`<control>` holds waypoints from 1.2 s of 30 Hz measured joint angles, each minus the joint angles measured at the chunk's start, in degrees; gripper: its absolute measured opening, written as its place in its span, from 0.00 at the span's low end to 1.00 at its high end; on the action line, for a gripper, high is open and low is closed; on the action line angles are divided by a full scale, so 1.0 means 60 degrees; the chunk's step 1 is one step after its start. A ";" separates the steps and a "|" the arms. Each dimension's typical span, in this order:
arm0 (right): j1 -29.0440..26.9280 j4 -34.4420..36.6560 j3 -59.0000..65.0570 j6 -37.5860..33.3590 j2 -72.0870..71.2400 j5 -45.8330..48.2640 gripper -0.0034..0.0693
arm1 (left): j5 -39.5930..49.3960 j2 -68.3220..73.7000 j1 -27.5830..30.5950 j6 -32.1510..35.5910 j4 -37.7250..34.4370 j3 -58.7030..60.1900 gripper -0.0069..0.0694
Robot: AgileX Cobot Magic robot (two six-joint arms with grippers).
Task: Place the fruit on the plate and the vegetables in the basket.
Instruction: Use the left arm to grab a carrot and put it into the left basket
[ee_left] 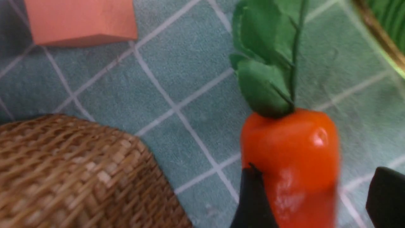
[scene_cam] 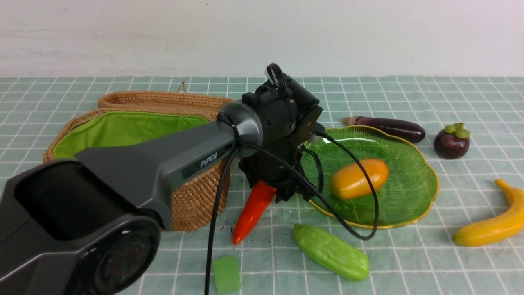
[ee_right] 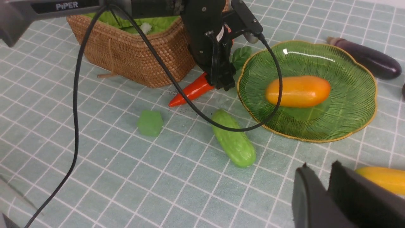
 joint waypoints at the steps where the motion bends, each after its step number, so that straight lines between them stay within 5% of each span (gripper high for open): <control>1: 0.0000 0.0000 0.0000 0.0000 0.0000 0.0011 0.20 | 0.0000 0.0060 0.0000 -0.0014 0.0013 0.0000 0.68; 7: 0.0000 0.0000 0.0000 0.0000 0.0000 0.0011 0.20 | 0.0065 0.0305 0.0000 -0.0095 0.0026 -0.0010 0.57; 19: 0.0000 -0.0502 0.0000 -0.0008 0.0000 -0.0302 0.20 | 0.1135 -0.0547 -0.0060 0.0222 0.0141 -0.0743 0.56; 27: 0.0000 -0.0536 0.0000 -0.0008 0.0000 -0.0761 0.21 | 0.1248 -0.3593 0.0203 0.4073 0.0090 -0.0411 0.56; 34: 0.0000 -0.0428 0.0000 -0.0148 0.0000 -0.1202 0.21 | 0.1283 -0.5930 0.2588 0.9291 -0.0049 0.2516 0.56; 36: 0.0000 -0.0341 0.0000 -0.0174 0.0000 -0.1293 0.21 | 0.1176 -0.5931 0.3031 0.9937 -0.0096 0.2838 0.56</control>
